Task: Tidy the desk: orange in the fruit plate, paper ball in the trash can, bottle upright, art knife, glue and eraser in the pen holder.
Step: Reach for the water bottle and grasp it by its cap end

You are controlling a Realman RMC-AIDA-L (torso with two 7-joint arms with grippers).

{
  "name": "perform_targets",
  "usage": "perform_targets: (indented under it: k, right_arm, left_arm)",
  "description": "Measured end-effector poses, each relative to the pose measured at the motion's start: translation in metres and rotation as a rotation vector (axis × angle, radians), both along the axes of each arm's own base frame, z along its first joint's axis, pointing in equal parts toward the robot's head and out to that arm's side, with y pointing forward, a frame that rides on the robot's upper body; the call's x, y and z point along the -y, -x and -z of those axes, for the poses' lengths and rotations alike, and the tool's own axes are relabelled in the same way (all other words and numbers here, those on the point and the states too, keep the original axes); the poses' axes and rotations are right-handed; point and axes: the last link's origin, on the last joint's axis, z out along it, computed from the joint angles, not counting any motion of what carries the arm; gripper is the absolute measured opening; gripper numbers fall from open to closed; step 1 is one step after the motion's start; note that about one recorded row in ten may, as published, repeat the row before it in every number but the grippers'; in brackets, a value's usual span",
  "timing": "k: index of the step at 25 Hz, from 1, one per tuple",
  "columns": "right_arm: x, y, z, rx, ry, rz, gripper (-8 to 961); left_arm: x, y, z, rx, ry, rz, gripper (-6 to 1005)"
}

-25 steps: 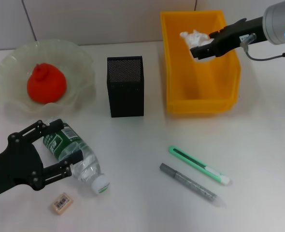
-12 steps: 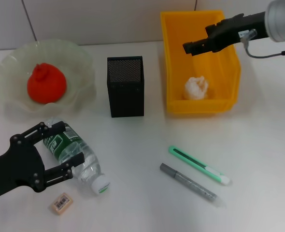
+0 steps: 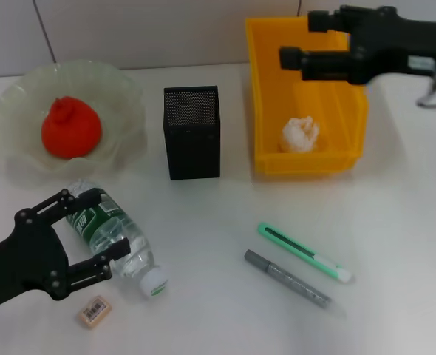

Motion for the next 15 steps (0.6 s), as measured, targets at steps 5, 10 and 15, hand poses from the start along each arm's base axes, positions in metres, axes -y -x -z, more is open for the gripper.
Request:
perform_targets:
  k: [5,10,15]
  right_arm:
    - [0.033,-0.039,0.002,-0.135,0.032,-0.054,833]
    - [0.059,-0.091,0.012,-0.234,0.043,-0.009,833]
    - [0.077,-0.119,0.017,-0.313,0.022,0.017,833]
  left_arm:
    - [0.002,-0.009,0.002,-0.011,-0.020,0.090,801]
    - [-0.006,-0.032,0.006,-0.114,0.052,0.267,800]
    - [-0.023,-0.069,0.005,-0.311,0.169,0.457,799]
